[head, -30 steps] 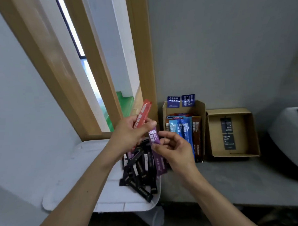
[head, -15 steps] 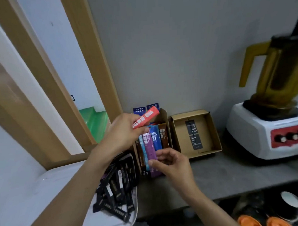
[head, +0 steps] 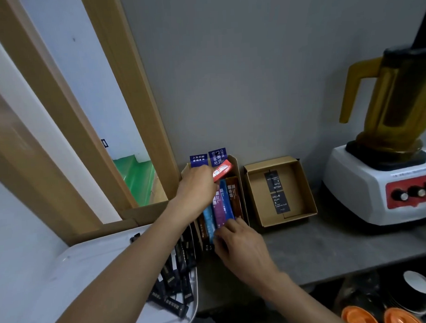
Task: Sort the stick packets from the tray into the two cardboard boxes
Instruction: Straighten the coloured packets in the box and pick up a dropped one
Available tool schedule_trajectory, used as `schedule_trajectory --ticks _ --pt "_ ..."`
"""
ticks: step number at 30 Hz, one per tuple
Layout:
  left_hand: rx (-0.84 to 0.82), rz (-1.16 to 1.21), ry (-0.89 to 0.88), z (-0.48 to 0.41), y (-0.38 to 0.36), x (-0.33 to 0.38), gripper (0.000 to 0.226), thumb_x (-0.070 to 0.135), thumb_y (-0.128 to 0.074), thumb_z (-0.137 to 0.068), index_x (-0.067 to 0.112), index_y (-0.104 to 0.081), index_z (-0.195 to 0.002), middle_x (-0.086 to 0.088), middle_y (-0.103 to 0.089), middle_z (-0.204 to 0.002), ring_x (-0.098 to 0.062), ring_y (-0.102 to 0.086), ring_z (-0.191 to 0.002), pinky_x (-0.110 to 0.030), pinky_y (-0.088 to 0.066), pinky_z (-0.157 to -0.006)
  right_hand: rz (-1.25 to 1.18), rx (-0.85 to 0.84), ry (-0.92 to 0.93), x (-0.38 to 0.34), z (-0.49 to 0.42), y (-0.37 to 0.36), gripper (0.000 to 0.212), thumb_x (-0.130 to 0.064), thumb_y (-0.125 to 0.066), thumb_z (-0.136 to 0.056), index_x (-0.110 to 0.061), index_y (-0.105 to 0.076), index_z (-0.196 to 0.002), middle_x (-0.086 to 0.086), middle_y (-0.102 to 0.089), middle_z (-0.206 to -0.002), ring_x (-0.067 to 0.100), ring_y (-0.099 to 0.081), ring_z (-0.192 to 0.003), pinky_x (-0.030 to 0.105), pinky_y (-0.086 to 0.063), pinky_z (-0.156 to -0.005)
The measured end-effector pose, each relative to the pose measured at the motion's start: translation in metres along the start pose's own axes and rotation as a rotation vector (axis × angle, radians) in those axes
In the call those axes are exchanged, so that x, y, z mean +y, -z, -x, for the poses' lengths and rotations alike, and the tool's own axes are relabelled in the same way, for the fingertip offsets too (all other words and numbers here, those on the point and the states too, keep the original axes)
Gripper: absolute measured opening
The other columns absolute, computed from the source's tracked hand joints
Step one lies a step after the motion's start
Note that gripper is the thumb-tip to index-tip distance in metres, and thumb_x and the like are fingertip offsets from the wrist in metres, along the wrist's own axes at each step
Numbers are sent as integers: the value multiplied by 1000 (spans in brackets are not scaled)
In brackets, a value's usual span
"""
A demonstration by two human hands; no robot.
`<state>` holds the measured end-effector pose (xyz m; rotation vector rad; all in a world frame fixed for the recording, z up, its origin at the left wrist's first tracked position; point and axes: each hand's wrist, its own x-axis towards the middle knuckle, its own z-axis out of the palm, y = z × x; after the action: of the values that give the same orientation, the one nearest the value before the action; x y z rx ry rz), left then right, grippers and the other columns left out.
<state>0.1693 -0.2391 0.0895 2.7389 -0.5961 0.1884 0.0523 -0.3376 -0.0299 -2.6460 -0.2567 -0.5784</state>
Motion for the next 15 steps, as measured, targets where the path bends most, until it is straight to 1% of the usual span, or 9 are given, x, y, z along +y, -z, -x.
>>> schedule_trajectory --ticks 2,4,6,8,10,11,13,15 --pt "40 19 -8 4 -3 0 36 30 -73 -93 14 -62 -123 -3 -67 -112 -12 -55 -94 -25 -42 -74 -6 -15 -10 0 0 -1 36 -47 -47 -99 -28 -64 -125 -7 -63 -131 9 -57 -120 29 -54 -99" --pt "66 96 -2 7 -3 -1 42 38 -75 -91 16 -59 -123 2 -62 -109 -10 -56 -97 -23 -43 -75 -23 -13 -22 1 -1 -1 35 -46 -48 -99 -29 -64 -126 -7 -62 -132 8 -56 -121 27 -53 -100" --pt "90 205 18 10 0 -1 41 48 -70 -92 18 -58 -117 6 -60 -101 -9 -59 -90 -19 -41 -66 -35 -10 -27 3 -1 -1 33 -44 -54 -99 -28 -63 -126 -7 -61 -133 9 -56 -122 26 -53 -100" --pt "89 319 46 15 5 -1 34 52 -57 -99 20 -56 -111 8 -59 -92 -5 -59 -79 -14 -36 -58 -51 -13 -36 4 -1 -2 32 -42 -57 -98 -28 -62 -127 -8 -60 -134 8 -57 -122 25 -54 -98" --pt "78 484 80 19 9 -3 35 51 -44 -104 19 -57 -111 6 -62 -91 -4 -60 -72 -12 -38 -55 -73 10 -44 4 -2 -1 34 -41 -60 -97 -29 -59 -129 -9 -59 -133 7 -58 -121 23 -55 -94" --pt "74 586 101 20 9 -4 35 48 -42 -106 17 -58 -113 3 -64 -94 -5 -61 -72 -15 -43 -58 -77 19 -46 4 -3 0 37 -41 -61 -96 -30 -57 -131 -9 -58 -134 6 -58 -120 23 -55 -93" --pt "69 750 150 23 13 -6 33 40 -42 -108 14 -59 -118 0 -67 -95 -6 -64 -71 -23 -50 -63 -72 25 -42 4 -7 2 44 -41 -63 -96 -29 -52 -136 -8 -55 -135 7 -58 -118 24 -56 -92" --pt "65 863 183 27 15 -8 30 34 -46 -108 11 -60 -120 -1 -70 -95 -8 -71 -70 -25 -53 -65 -63 6 -43 2 -11 5 50 -39 -65 -96 -28 -49 -141 -6 -51 -138 9 -58 -120 26 -56 -94"
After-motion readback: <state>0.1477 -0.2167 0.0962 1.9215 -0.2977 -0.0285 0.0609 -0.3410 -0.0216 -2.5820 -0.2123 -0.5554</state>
